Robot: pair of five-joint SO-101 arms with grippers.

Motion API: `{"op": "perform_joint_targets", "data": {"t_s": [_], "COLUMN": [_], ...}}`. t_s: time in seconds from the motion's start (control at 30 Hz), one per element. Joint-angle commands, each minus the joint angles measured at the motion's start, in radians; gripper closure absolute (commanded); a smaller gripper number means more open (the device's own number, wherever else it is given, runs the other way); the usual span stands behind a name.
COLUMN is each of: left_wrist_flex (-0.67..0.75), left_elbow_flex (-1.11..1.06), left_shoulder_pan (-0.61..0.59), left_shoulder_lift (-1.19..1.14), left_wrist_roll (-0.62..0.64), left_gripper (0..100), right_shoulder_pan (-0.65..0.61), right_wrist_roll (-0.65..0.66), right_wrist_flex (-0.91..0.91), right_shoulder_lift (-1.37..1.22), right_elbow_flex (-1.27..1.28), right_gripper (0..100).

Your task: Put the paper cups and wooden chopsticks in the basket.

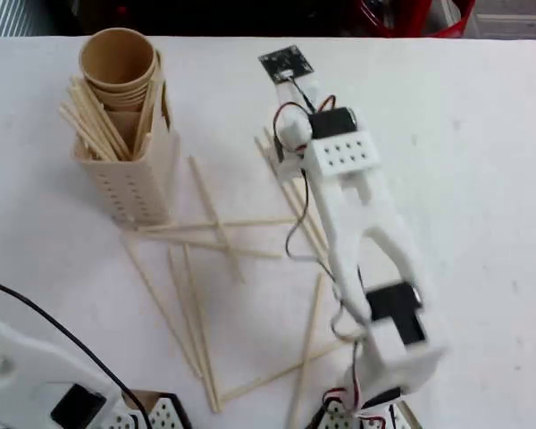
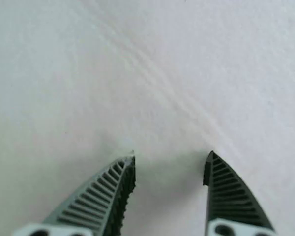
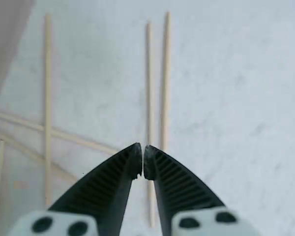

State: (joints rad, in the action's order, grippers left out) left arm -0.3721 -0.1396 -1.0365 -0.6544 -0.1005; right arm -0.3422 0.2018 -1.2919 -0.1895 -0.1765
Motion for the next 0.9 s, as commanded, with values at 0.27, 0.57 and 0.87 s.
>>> {"op": "perform_joint_targets", "data": {"t_s": [0.27,0.57,0.87], "left_wrist_flex": [0.020,0.064,0.058], "left_elbow_flex": [0.009,0.015,0.015], "left_shoulder_pan": [0.079,0.081,0.081], "left_shoulder_lift": [-0.108,-0.125,-0.125], "left_wrist_roll": [0.006,0.006,0.006], "left_gripper": [76,76,76], "right_shoulder_pan": [-0.082,-0.059,0.016], "right_wrist_roll": [0.133,0.201,0.201], "right_wrist_flex": [0.242,0.255,0.255], "right_shoulder_lift": [0.355,-0.176,-0.358], "right_elbow_flex": [0.463,0.144,0.040], "right_gripper": [89.1,77.2,77.2]}}
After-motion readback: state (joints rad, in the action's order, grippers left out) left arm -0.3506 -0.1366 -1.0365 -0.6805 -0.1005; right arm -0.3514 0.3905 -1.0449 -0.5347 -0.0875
